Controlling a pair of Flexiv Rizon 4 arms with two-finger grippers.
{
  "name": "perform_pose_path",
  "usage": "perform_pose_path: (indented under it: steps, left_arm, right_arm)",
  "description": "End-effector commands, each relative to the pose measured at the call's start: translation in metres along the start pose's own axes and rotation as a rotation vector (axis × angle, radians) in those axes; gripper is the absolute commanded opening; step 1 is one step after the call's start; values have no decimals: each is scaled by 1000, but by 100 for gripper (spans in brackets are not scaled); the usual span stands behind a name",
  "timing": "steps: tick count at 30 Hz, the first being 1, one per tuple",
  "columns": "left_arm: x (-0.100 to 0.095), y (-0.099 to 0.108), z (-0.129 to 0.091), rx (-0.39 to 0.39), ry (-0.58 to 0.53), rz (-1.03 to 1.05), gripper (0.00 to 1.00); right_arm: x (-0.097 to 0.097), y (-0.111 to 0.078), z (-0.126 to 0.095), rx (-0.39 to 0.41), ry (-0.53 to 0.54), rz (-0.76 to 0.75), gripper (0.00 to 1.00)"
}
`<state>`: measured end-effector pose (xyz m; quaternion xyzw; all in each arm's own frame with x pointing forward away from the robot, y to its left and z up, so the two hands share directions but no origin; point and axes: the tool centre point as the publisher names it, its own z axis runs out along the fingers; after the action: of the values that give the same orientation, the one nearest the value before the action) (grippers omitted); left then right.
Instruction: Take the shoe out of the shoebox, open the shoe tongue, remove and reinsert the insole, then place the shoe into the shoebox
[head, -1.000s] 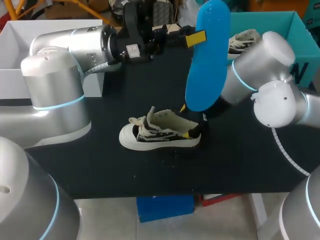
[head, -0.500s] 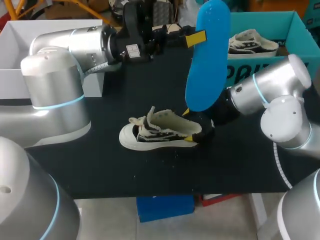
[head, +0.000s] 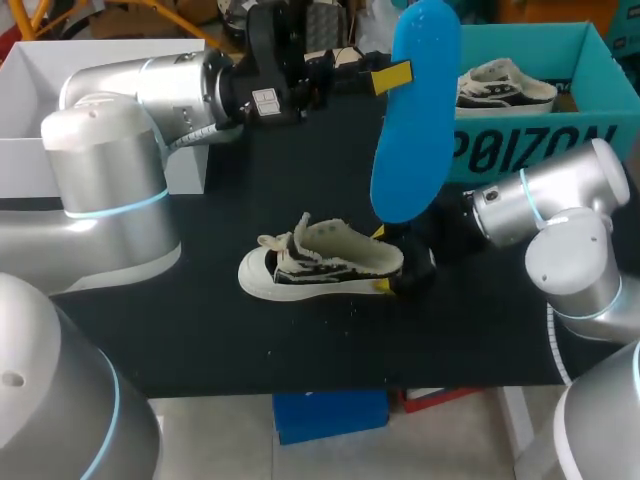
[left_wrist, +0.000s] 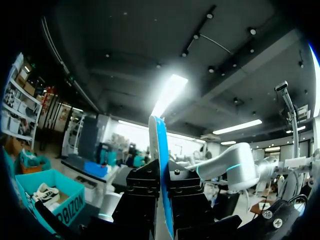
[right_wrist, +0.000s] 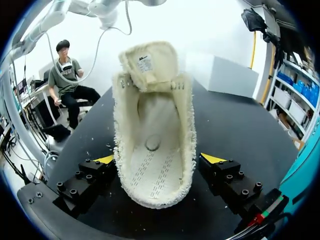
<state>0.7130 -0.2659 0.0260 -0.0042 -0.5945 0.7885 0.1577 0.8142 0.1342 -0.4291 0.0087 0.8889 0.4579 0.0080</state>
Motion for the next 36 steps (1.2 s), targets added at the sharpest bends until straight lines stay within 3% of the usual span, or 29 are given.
perform_pose_path:
  steps: [1,14,27,36]
  left_arm:
    - [0,1,0,0,0,1,0]
    - [0,1,0,0,0,1,0]
    - [0,1,0,0,0,1,0]
    - [0,1,0,0,0,1,0]
  right_arm:
    - [1,-5,3,-1,-2,7,100]
    - [2,-8,0,22,-5,12,100]
    - [-15,17,-49,322,-23,-24,100]
    - [-23,32,-37,553,7,-94,100]
